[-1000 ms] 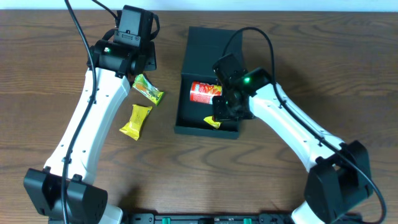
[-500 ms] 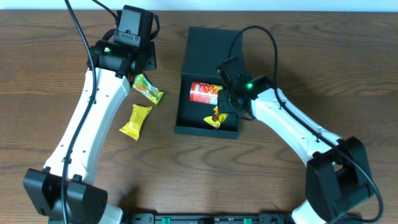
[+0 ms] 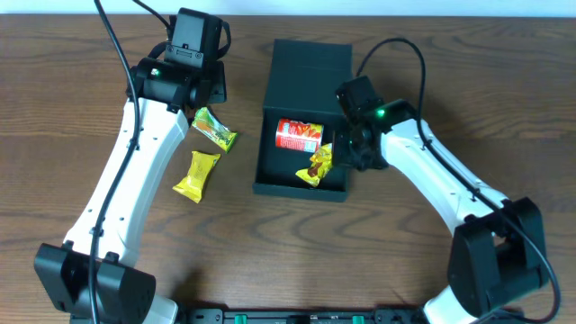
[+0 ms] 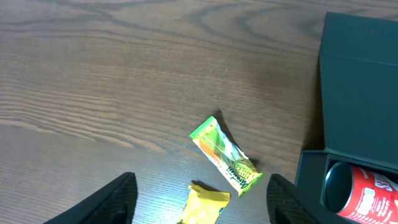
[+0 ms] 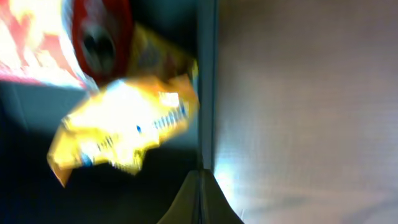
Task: Pack container
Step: 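Press the packets down inside the box with the right gripper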
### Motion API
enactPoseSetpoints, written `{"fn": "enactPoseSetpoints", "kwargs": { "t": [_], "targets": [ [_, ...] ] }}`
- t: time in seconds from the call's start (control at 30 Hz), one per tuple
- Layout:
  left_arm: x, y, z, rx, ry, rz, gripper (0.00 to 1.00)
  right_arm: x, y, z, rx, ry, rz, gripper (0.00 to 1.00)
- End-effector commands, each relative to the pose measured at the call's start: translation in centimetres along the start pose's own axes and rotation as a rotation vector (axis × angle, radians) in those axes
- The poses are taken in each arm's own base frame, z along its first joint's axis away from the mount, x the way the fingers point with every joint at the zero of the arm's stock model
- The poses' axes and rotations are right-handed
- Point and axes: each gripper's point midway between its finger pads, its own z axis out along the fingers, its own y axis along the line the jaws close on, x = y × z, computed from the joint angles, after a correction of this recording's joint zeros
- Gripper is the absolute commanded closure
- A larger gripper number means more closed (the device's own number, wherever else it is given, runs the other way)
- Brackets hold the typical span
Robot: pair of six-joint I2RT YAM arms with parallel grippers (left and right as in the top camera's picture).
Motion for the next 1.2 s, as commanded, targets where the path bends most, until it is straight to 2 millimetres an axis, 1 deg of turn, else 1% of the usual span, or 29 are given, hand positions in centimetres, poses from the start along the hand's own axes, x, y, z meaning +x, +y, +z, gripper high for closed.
{"fn": "enactPoseSetpoints", "kwargs": {
  "t": [0.0,0.07,0.13,0.23,0.3,0.33,0.4,0.47,0.6,0.67,0.7,0.8,0.87,0.93,1.03,1.1,1.17],
  "targets": [
    [-0.4,0.4,0.1,-0.015,-0.012,-0.004,0.31,1.1,1.7,0.3,-0.076,0.047,0.060,0.99],
    [-0.4,0.4,0.1,-0.015,-0.013,-0.005,0.30,0.6,2.8,1.0,-0.110,0.006,0.056,0.99],
    [-0.4,0.4,0.1,-0.015,-0.012,-0.005,0.30,0.5,3.3,1.8,-0.130,-0.019,0.057,0.99],
    [-0.4,0.4,0.1,-0.015,-0.012,-0.005,0.30,0.6,3.3,2.5,-0.136,-0.024,0.074,0.99],
    [-0.4,0.4,0.1,-0.015,-0.012,-0.005,0.30,0.7,3.0,2.5,-0.126,-0.021,0.059,0.98],
    [-0.4,0.4,0.1,-0.015,-0.012,-0.005,0.30,0.7,2.5,2.4,-0.102,-0.022,0.063,0.98],
    [-0.4,0.4,0.1,-0.015,-0.012,-0.005,0.30,0.5,1.0,2.0,-0.031,-0.025,0.076,0.99],
    [-0.4,0.4,0.1,-0.015,-0.013,-0.005,0.30,0.4,0.6,1.1,-0.008,-0.015,0.084,0.99],
    [-0.6,0.4,0.1,-0.013,-0.020,-0.007,0.30,0.6,2.9,-0.3,-0.118,0.030,0.049,0.99],
    [-0.7,0.3,0.1,-0.012,-0.023,-0.008,0.30,0.6,3.2,-0.5,-0.128,0.035,0.047,0.98],
    [-0.7,0.3,0.1,-0.012,-0.023,-0.008,0.30,0.5,2.8,-0.5,-0.108,0.027,0.048,0.99],
    [-0.7,0.3,0.1,-0.012,-0.024,-0.009,0.29,-0.5,0.6,-0.4,0.017,-0.042,0.051,0.99],
    [-0.8,0.3,0.1,-0.011,-0.028,-0.010,0.29,-1.0,-0.3,-0.4,0.066,-0.074,0.050,0.99],
    [-0.9,0.3,0.1,-0.010,-0.030,-0.011,0.27,-1.3,-0.7,-0.5,0.088,-0.089,0.042,0.99],
    [-0.9,0.3,0.1,-0.011,-0.030,-0.007,0.27,-1.2,-0.2,-0.8,0.068,-0.078,0.038,0.99],
    [-0.9,0.3,0.1,-0.011,-0.030,0.005,0.27,-1.0,0.7,-1.8,0.024,-0.047,0.039,0.99],
    [-0.9,0.3,0.1,-0.011,-0.030,0.015,0.27,-1.1,1.4,-3.4,0.001,-0.036,0.039,0.99]
  ]
}}
